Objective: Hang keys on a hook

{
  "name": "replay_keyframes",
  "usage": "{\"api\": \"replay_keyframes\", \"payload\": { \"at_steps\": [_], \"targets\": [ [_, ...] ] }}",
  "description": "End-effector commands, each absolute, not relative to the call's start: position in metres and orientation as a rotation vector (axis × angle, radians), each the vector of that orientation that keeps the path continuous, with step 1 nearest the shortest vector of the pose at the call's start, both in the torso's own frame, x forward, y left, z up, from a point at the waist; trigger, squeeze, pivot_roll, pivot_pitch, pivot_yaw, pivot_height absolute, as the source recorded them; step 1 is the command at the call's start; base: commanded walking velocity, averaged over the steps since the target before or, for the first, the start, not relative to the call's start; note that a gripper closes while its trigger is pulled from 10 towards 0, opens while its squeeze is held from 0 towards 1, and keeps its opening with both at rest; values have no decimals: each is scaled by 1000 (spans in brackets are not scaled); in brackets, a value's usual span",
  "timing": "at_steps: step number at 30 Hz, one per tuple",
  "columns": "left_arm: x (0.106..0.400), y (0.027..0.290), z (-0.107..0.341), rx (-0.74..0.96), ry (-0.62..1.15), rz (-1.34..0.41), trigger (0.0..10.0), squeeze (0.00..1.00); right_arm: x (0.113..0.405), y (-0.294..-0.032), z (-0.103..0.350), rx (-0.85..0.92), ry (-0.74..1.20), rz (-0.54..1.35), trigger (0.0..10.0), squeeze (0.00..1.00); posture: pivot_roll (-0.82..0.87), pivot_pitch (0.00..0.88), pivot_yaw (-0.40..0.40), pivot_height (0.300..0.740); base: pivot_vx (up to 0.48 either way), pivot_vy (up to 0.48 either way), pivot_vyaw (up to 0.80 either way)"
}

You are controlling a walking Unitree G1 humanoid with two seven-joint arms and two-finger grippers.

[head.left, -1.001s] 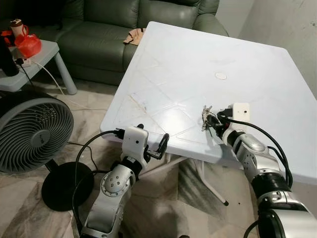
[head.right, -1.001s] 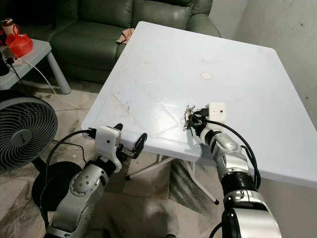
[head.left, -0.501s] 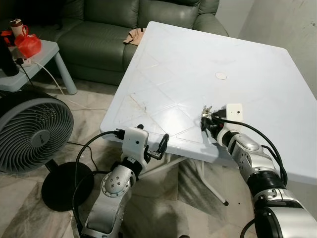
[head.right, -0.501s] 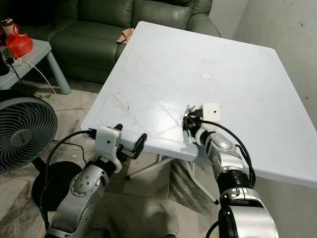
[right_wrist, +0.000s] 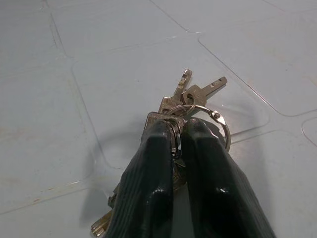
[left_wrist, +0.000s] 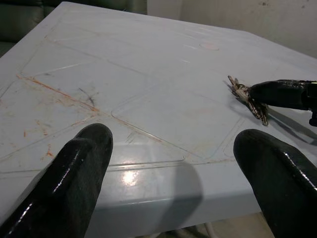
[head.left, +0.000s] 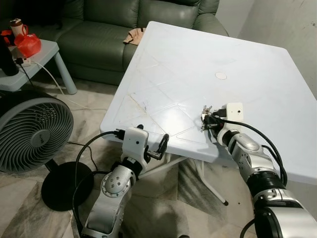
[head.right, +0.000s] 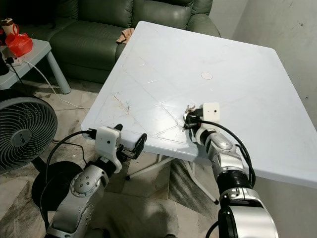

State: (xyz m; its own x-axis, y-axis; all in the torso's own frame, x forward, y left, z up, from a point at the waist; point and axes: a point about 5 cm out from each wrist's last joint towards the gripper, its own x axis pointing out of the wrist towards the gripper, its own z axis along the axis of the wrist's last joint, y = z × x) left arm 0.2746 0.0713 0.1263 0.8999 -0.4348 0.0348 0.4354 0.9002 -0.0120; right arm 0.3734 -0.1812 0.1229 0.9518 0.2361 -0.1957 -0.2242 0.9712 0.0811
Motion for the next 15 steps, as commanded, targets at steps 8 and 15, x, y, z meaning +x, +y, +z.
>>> {"api": "replay_keyframes", "payload": {
  "at_steps": [8, 15],
  "targets": [
    [272, 68, 127, -15, -34, -455, 10000, 0, 374, -189, 128, 51, 184, 228, 0, 0, 61, 153, -118, 711, 0, 0, 0],
    [273, 68, 127, -12, -35, -454, 10000, 0, 375, -190, 131, 62, 161, 226, 0, 0, 60, 155, -115, 711, 0, 0, 0]
  ]
}}
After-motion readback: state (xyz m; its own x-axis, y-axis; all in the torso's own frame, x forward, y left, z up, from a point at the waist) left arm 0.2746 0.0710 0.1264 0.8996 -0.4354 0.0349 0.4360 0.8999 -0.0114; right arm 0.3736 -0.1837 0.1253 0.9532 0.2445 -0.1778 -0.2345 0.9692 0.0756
